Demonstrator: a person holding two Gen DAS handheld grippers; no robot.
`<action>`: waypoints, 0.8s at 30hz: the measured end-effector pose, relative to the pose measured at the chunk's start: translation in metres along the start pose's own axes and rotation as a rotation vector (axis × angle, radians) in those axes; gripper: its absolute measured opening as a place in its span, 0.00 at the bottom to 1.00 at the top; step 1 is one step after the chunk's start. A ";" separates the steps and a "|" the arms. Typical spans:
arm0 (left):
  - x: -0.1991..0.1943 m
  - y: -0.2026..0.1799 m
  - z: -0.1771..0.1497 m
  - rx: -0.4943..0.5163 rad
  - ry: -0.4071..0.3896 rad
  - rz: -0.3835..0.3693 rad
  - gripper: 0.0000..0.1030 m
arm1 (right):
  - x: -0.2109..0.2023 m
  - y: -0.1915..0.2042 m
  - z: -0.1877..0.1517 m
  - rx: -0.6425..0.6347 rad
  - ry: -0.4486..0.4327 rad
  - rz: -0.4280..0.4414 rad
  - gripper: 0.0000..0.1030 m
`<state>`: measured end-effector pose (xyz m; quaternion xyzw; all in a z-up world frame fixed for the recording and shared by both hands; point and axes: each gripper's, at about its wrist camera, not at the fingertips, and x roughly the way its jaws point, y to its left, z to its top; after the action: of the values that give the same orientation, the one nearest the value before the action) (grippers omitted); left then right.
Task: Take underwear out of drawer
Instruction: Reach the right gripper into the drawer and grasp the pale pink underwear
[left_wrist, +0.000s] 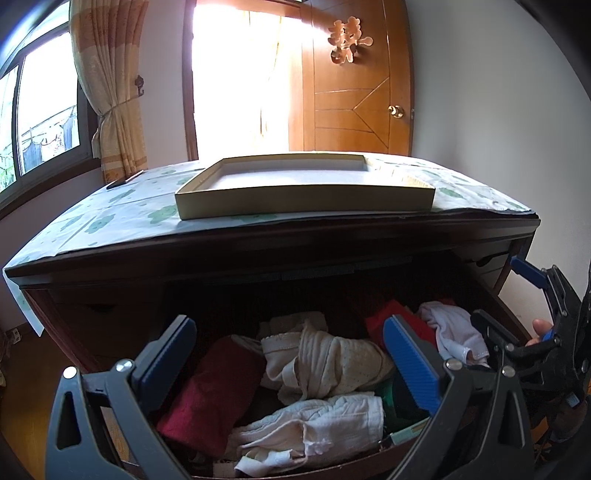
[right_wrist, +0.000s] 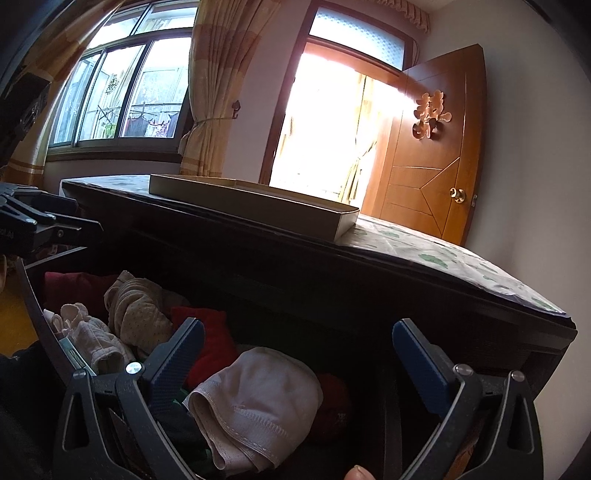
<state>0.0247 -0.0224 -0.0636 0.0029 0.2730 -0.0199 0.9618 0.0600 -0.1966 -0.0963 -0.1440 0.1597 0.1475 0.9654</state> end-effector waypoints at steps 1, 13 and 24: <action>0.000 0.000 0.000 0.000 0.000 0.000 1.00 | 0.000 0.001 0.000 -0.002 0.005 0.004 0.99; -0.002 0.000 0.002 -0.002 0.003 0.000 1.00 | 0.003 0.001 0.002 -0.003 0.102 0.039 0.99; 0.005 0.002 -0.002 -0.006 0.039 0.011 1.00 | 0.012 -0.017 0.006 0.092 0.181 0.143 0.99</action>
<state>0.0280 -0.0210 -0.0674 0.0018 0.2918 -0.0140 0.9564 0.0782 -0.2071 -0.0918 -0.1007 0.2628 0.1948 0.9396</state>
